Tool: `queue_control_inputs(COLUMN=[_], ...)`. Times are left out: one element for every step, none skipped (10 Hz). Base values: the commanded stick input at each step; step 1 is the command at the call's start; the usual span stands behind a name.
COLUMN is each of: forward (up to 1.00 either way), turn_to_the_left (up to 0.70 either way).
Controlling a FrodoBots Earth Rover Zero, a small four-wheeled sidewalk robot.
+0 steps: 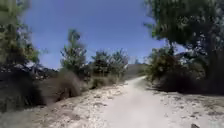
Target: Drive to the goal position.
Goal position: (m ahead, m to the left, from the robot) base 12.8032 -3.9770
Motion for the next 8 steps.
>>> queue_control_inputs(forward=[0.7, 0.7, 0.7, 0.7, 0.7, 0.7, 0.7, 0.7], turn_to_the_left=[0.0, 0.0, 0.0, 0.0, 0.0, 0.0, 0.0, 0.0])
